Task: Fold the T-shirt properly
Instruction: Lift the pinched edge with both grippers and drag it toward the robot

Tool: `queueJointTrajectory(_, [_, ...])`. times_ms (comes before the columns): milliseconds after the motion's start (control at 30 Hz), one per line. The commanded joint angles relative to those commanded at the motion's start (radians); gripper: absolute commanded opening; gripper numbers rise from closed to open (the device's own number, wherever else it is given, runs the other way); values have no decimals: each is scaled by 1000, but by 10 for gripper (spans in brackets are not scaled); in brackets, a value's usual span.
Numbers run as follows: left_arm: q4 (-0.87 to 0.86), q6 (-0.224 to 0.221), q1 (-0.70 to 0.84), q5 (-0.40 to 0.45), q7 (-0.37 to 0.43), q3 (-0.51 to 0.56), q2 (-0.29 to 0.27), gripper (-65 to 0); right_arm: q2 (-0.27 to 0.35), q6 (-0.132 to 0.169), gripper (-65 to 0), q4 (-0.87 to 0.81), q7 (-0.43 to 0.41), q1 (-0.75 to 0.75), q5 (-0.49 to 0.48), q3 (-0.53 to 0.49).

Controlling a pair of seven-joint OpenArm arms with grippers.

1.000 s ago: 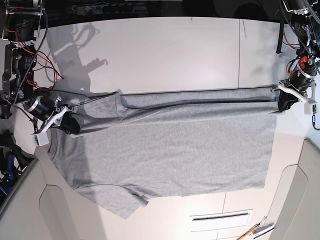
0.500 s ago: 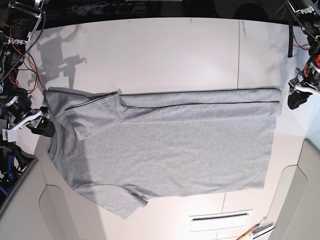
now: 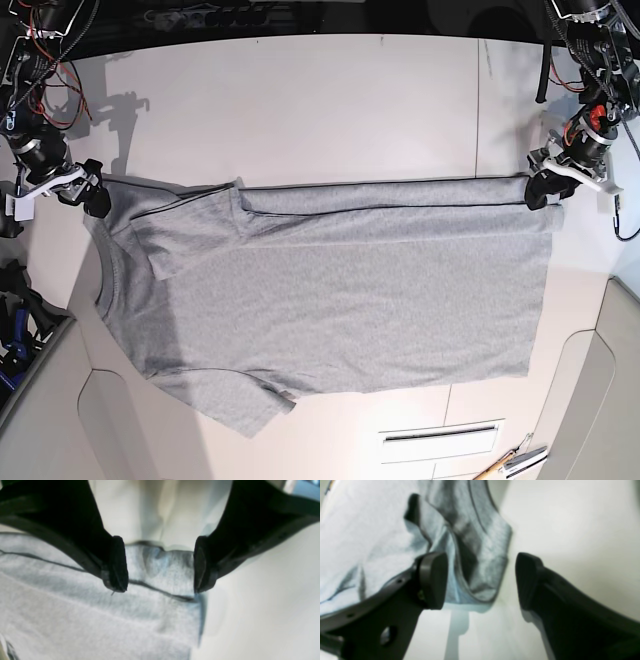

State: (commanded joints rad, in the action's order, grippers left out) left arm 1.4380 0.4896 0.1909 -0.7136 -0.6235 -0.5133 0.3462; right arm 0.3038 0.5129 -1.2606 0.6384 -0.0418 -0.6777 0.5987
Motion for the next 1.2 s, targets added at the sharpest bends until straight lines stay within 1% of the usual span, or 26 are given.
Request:
queueJointTrajectory(67, [0,0,-3,26,0,11,0,-222,-9,0,-230,28,-14,0,-3,-10])
queueJointTrajectory(133, [0,0,-3,47,18,18,0,-222,-21,3,-230,42,-31,0,-3,-33])
queueJointTrajectory(200, [0,0,-3,64,21,24,0,-223,-31,18,-230,45,-40,1,-3,-65])
queueJointTrajectory(333, [0,0,-3,89,21,41,0,-231,-41,18,-230,45,-67,3,-3,-145])
queueJointTrajectory(400, [0,0,-3,93,21,52,0,-232,-41,18,-233,45,-71,3,-3,-171])
queueJointTrajectory(433, [0,0,-3,99,21,58,0,-244,-41,18,-233,44,-79,3,-3,-175])
queueJointTrajectory(467, [0,0,-3,105,22,63,0,-310,-41,18,-251,44,-87,3,-3,-175])
queueJointTrajectory(500, [0,0,-3,105,22,64,0,-406,-41,18,-310,44,-93,3,-3,-175])
queueJointTrajectory(533, [0,0,-3,105,22,64,0,-503,-41,18,-389,43,-93,3,-3,-175])
queueJointTrajectory(567, [0,1,-3,105,22,64,0,-583,-41,19,-479,43,-93,3,-3,-175])
queueJointTrajectory(600, [0,1,-4,105,22,64,0,-638,-40,19,-569,43,-92,3,-3,-175])
queueJointTrajectory(633, [0,1,-6,105,21,64,0,-650,-40,19,-650,43,-91,2,-2,-174])
queueJointTrajectory(667, [0,1,-8,105,21,63,0,-650,-40,27,-650,41,-87,2,-2,-173])
queueJointTrajectory(700, [1,1,-8,105,21,63,1,-650,-40,53,-650,38,-78,2,-3,-170])
queueJointTrajectory(733, [2,1,-8,105,21,63,1,-650,-41,65,-650,31,-64,2,-6,-164])
queueJointTrajectory(767, [5,4,-8,105,19,63,2,-650,-40,64,-650,21,-49,2,-18,-158])
queueJointTrajectory(800, [10,19,-8,105,5,63,4,-650,-40,64,-650,8,-29,2,-26,-148])
queueJointTrajectory(833, [18,40,-8,104,-18,61,4,-650,-40,64,-650,-8,-3,2,-31,-135])
queueJointTrajectory(900, [51,78,-3,100,-90,60,8,-650,-40,66,-650,-43,61,-6,-46,-105])
queueJointTrajectory(933, [73,80,3,97,-117,60,13,-650,-37,68,-650,-58,94,-13,-59,-88])
queueJointTrajectory(1000, [124,80,32,79,-134,47,26,-650,-32,68,-650,-94,130,-47,-98,-60])
queueJointTrajectory(1133, [230,91,114,77,-150,3,26,-650,-32,71,-650,-188,132,-153,-134,-42])
queueJointTrajectory(1200, [278,92,166,62,-171,-13,26,-650,-32,72,-650,-237,132,-209,-138,-42])
